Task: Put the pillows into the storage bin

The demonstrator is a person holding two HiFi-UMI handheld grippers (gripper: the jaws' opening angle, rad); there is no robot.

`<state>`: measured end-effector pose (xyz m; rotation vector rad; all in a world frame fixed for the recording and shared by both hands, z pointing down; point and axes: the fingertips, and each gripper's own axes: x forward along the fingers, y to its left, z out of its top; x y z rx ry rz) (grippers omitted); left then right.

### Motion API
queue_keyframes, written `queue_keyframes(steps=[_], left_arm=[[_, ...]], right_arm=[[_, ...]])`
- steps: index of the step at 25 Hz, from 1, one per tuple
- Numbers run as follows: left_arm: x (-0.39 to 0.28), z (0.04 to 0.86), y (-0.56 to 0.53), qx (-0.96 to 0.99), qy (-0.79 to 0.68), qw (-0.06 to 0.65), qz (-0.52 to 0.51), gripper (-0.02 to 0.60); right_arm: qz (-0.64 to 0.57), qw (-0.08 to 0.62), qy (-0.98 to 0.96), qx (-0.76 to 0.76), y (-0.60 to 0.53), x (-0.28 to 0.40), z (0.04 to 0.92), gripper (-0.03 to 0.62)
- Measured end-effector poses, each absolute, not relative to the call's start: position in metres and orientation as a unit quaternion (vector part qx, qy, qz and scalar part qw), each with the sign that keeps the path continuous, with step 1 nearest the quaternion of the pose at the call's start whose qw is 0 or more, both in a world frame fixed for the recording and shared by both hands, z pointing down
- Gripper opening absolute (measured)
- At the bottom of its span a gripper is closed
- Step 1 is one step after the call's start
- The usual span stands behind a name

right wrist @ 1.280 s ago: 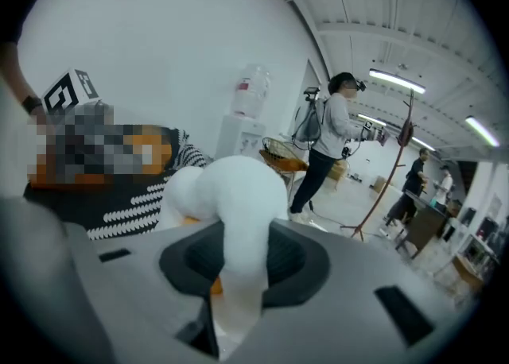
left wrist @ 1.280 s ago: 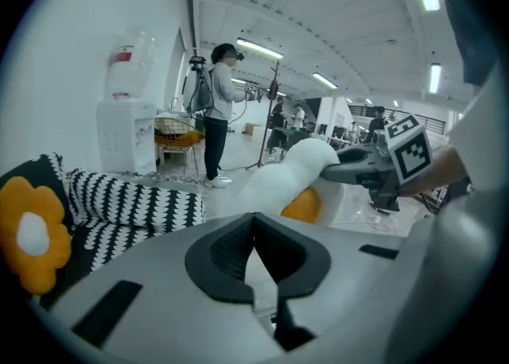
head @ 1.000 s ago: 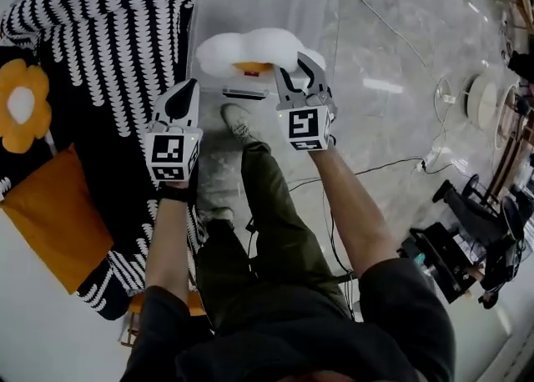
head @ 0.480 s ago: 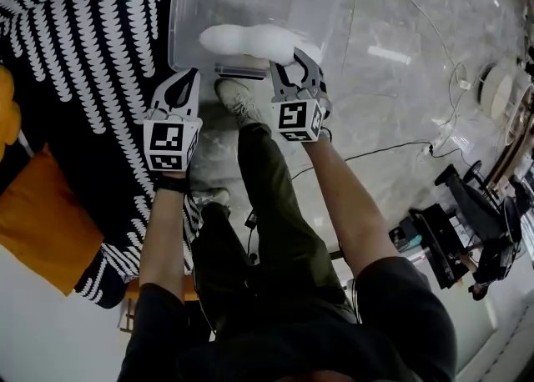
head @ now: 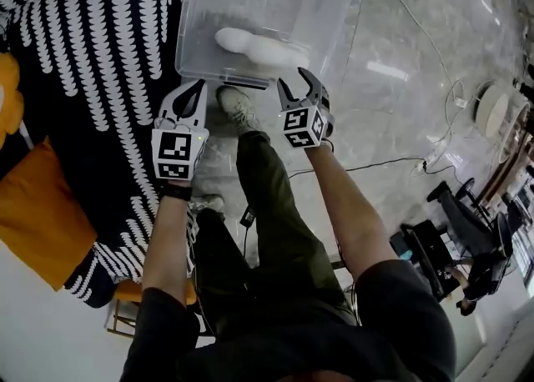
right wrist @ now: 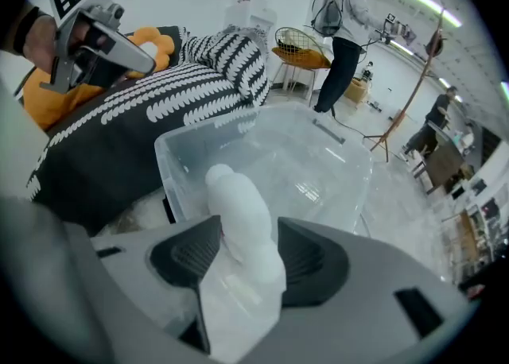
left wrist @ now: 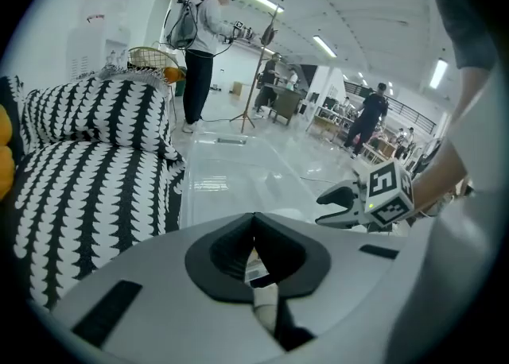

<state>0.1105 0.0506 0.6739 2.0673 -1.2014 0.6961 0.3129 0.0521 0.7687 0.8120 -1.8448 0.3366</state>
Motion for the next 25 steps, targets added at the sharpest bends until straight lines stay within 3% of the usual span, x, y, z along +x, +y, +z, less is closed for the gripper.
queue_keyframes(steps=[7,25], left_arm=[[0.095,0.621,0.031,0.776,-0.494,0.300,0.252,0.004],[-0.096,0.367,0.026,0.670,-0.684,0.217,0.193,0.004]], right_arm=[[0.113,0.467,-0.804,0.351,0.003,0.293,0.700,0.239],[-0.039,0.311,-0.907,0.282,-0.137,0.071,0.427,0.239]])
